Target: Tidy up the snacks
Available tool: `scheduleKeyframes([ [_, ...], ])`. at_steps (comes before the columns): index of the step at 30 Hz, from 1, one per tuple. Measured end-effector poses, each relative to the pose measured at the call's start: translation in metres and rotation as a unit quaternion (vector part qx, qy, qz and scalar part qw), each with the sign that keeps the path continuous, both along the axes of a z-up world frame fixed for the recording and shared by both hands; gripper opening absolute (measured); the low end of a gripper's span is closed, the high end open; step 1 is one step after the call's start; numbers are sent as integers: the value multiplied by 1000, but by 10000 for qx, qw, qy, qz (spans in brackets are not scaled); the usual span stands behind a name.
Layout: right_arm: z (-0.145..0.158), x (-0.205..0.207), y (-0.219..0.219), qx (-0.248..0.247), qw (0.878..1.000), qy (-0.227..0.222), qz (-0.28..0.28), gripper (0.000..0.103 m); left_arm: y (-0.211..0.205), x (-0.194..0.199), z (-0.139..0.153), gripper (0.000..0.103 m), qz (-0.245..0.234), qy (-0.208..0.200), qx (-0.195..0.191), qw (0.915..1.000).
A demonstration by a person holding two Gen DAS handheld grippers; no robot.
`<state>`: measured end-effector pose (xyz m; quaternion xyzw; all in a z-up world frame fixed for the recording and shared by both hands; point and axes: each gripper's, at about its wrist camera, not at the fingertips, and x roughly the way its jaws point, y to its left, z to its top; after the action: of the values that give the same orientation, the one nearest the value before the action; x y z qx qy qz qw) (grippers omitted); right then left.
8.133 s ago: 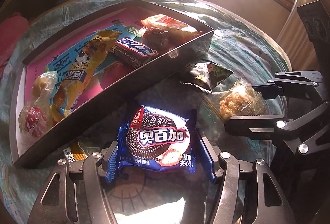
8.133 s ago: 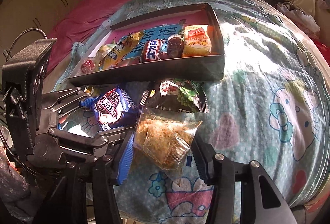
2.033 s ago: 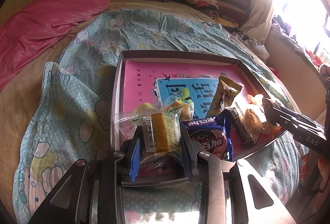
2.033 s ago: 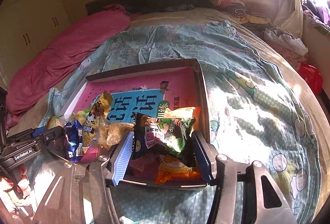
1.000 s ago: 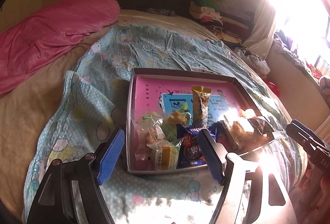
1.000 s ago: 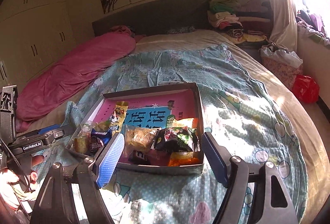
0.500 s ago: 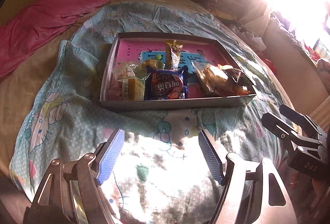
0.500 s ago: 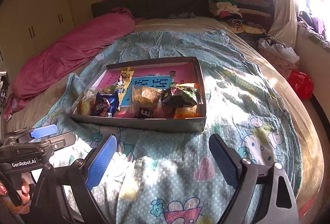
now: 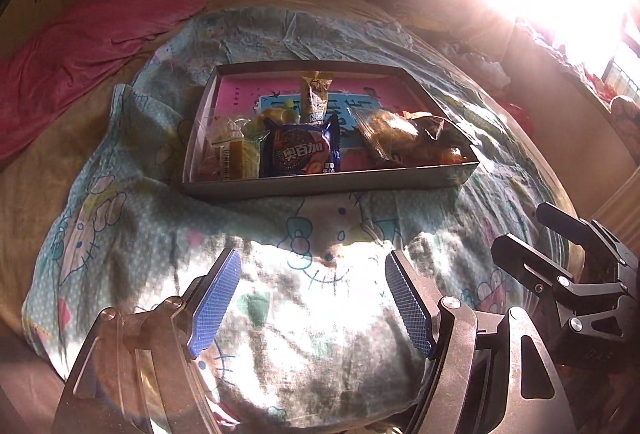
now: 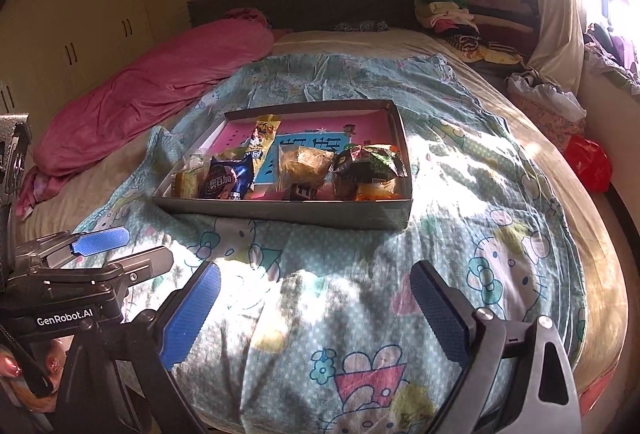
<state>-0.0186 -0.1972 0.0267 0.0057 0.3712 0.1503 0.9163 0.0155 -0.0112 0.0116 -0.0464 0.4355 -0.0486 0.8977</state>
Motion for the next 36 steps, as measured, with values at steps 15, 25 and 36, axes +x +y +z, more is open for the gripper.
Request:
scheduleKeyframes([
  [15,-1,-1,-3,33,10000,60,-60,96,4,1,-1,76,101,46,4,9999],
  [25,-2,-1,-3,32,10000,74,-47,96,5,1,-1,76,133,45,24,9999],
  [36,-2,-1,-5,34,9999,56,-84,96,5,1,-2,76,129,54,75,9999],
])
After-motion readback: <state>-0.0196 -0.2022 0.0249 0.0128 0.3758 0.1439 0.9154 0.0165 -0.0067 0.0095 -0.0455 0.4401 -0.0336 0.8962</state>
